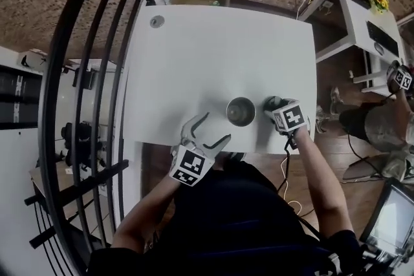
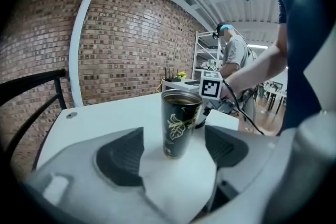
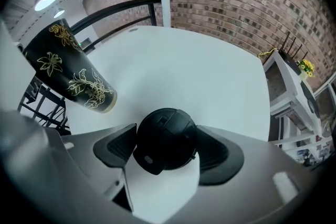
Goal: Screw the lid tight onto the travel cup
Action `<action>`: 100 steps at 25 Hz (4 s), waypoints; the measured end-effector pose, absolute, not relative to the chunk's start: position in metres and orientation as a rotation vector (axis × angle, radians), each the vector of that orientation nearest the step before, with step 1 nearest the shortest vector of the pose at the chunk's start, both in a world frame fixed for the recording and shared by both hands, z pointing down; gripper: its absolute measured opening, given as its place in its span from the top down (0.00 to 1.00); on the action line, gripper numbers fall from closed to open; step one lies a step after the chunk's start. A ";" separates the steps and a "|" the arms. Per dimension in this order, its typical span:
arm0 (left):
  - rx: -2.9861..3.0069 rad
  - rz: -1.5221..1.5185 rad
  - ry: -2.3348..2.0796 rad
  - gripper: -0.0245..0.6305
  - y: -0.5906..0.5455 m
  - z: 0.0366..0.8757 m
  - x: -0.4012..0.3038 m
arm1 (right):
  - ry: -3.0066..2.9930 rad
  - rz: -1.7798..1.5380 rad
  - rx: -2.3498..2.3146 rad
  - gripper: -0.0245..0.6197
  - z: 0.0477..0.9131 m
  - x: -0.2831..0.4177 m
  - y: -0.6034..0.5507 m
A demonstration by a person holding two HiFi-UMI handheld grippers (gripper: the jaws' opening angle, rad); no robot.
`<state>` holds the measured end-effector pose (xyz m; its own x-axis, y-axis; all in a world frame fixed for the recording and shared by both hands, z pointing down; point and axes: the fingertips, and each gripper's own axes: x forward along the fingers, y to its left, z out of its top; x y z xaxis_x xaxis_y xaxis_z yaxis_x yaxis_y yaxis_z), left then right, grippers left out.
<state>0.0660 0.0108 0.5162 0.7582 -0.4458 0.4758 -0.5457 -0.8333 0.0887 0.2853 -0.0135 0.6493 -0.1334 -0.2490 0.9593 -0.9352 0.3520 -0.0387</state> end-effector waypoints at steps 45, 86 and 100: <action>3.095 0.820 -0.118 0.34 -0.017 0.526 0.100 | -1.991 0.393 0.513 0.42 0.448 0.096 -0.032; 3.100 0.696 -0.466 0.36 -0.016 0.528 0.126 | -2.097 0.517 0.700 0.42 0.455 0.090 -0.029; 3.167 0.797 0.073 0.34 -0.008 0.530 0.127 | -2.195 0.307 0.311 0.42 0.455 0.085 -0.022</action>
<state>0.1267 -0.0084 0.5305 0.8803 0.0126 0.4742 0.0733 -0.9912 -0.1098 0.0853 -0.0215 0.4551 -0.5877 -0.1129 0.8011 -0.3284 0.9383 -0.1087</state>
